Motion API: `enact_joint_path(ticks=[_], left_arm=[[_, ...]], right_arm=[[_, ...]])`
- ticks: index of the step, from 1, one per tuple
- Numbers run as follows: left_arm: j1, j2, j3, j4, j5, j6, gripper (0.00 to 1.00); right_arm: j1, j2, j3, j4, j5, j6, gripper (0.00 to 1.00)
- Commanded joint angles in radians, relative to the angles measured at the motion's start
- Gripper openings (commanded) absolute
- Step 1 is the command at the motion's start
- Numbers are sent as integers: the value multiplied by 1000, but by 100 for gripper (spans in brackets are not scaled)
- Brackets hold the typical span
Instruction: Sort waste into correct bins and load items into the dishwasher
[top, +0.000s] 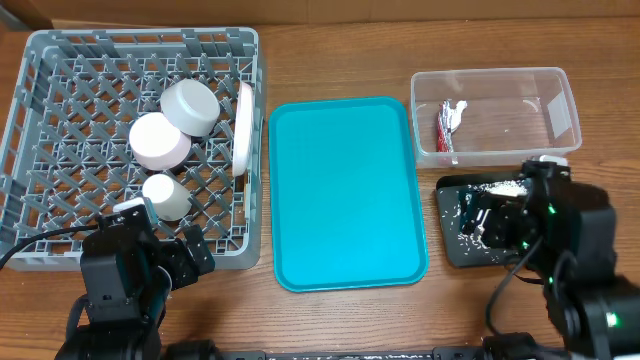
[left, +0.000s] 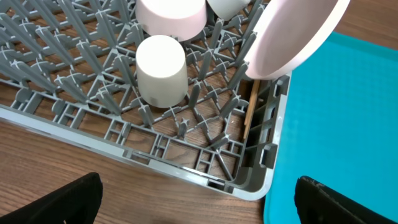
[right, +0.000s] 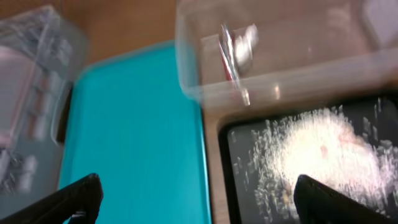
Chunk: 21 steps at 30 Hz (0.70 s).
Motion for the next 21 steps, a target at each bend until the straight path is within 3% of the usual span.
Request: enact_joint_path(ticks=[1,12,16,21], left_arm=[[4,-4,-11,1,8,0,100],[4,-4,-11,1,8,0,100],[4,-4,-11,1,8,0,100],[4,-4,-11,1,8,0,100]], right_arm=[[6,-137,-61,112,15,-61,100],[5,-632,-500,525,97,-134,100],[3,-732,-649,673,97,-139,100],[-7,-728,-790,894,90,-153,100]])
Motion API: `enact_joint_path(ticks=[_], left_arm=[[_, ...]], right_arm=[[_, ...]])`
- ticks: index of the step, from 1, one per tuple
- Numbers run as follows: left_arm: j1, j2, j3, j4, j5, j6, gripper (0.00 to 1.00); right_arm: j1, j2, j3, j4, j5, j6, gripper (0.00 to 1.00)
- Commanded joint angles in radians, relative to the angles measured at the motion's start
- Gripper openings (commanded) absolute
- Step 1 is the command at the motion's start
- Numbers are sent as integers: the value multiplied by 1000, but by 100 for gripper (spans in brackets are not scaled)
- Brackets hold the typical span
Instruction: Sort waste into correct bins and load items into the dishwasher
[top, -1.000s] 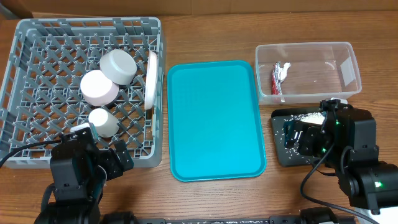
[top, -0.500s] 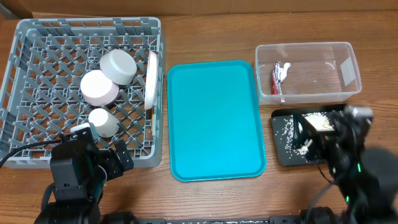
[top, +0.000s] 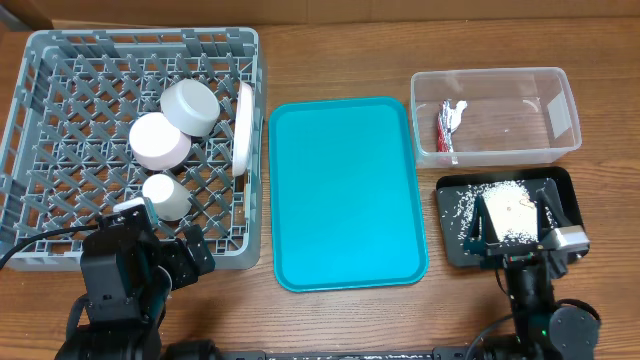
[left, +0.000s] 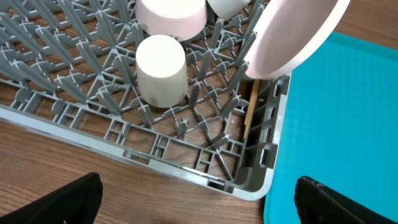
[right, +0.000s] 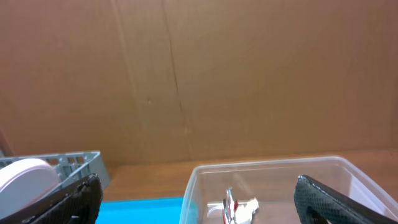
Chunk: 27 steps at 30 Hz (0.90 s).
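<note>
The grey dish rack (top: 140, 37) on the left holds two upturned bowls (top: 190, 105) (top: 158, 140), a white cup (top: 166, 196) and a plate (top: 243, 128) standing on edge. The teal tray (top: 345, 190) in the middle is bare. A crumpled wrapper (top: 448, 122) lies in the clear bin (top: 565, 110). White food bits (top: 462, 205) lie in the black bin (top: 448, 250). My left gripper (left: 199, 211) is open at the rack's front right corner. My right gripper (right: 199, 208) is open and empty, drawn back over the black bin, and looks level toward the clear bin (right: 267, 180).
A brown cardboard wall (right: 199, 74) stands behind the table. In the left wrist view the cup (left: 160, 70) and the plate (left: 292, 31) sit close behind the rack's front rim (left: 155, 158). Both arm bases stand at the table's front edge.
My right arm has pulled back toward the front edge. Its camera looked down on the black bin's food bits and now faces the back wall over the clear bin. The left arm is unchanged.
</note>
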Motion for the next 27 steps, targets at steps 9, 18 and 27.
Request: enact_joint_path(ticks=[9,18,27], left_arm=[[4,-4,-11,1,8,0,100],[4,-4,-11,1,8,0,100],[4,-4,-10,1,8,0,100]], right_arm=[[-23,-10,-209,240,-24,-109,100],[-23,-9,-209,51,-21,-148,100],[-23,-3,-209,12,-20,-148,100]])
